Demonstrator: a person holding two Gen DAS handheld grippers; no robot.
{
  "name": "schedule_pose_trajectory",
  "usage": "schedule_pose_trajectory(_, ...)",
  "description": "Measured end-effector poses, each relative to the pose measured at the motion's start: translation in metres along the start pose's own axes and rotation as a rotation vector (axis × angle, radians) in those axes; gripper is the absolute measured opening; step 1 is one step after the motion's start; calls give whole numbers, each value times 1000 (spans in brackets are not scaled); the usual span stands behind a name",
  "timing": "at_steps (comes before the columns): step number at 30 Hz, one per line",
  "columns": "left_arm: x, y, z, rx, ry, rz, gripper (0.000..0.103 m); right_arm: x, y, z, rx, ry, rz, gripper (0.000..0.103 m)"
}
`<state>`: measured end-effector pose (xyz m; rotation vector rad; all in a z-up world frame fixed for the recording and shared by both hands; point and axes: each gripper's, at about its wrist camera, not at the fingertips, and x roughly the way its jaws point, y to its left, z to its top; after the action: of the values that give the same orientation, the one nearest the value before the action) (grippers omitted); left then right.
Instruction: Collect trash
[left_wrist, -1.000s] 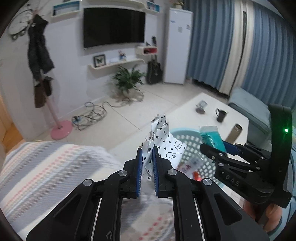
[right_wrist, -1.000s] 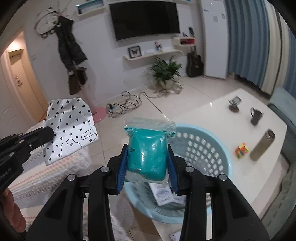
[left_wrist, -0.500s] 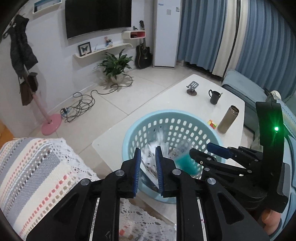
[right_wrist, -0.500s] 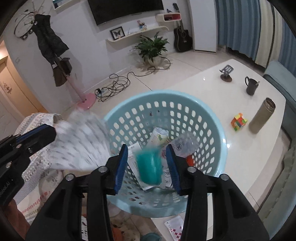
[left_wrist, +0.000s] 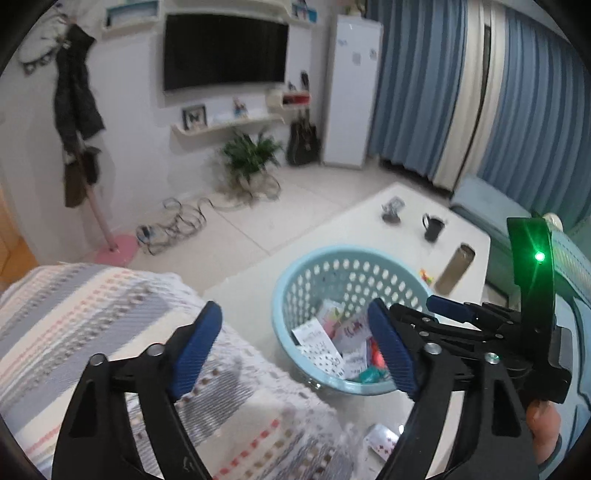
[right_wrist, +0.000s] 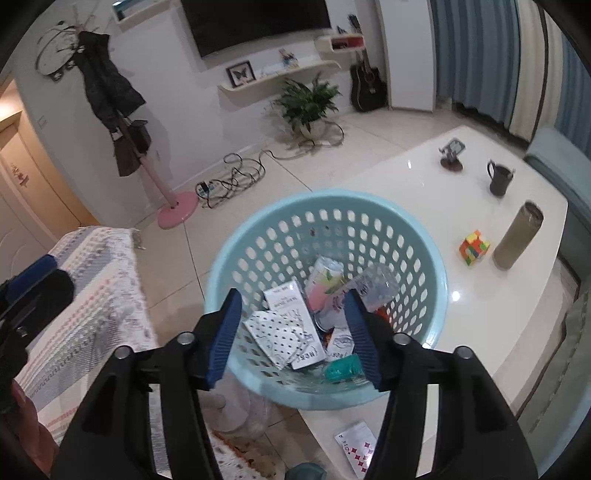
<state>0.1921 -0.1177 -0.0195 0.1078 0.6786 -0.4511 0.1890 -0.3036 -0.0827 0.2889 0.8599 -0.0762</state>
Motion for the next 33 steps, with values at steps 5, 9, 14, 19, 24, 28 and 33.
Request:
schedule_pose_trajectory(5, -47, 19, -12, -62, -84, 68, 87, -34, 30, -1, -58, -87, -3, 56)
schedule_pose_trajectory(9, -81, 35, -25, -96, -172, 175, 88, -58, 51, -6, -81, -145, 31, 56)
schedule_pose_trajectory(14, -110, 48, -39, -135, -267, 261, 93, -85, 71, -18, -97, -260, 38, 57)
schedule_pose_trajectory(19, -118, 55, -53, -169, -348, 331, 95, -103, 80, -32, -103, -363, 9, 57)
schedule_pose_trajectory(24, -116, 62, -65, -222, -377, 347, 95, -108, 83, -45, -125, -385, -7, 58)
schedule_pose_trajectory(28, -113, 64, -72, -211, -355, 356, 95, -109, 85, -54, -132, -399, -36, 62)
schedule_pose_trajectory(33, -117, 58, -79, -174, -356, 375, 95, -108, 90, -61, -165, -421, -91, 62)
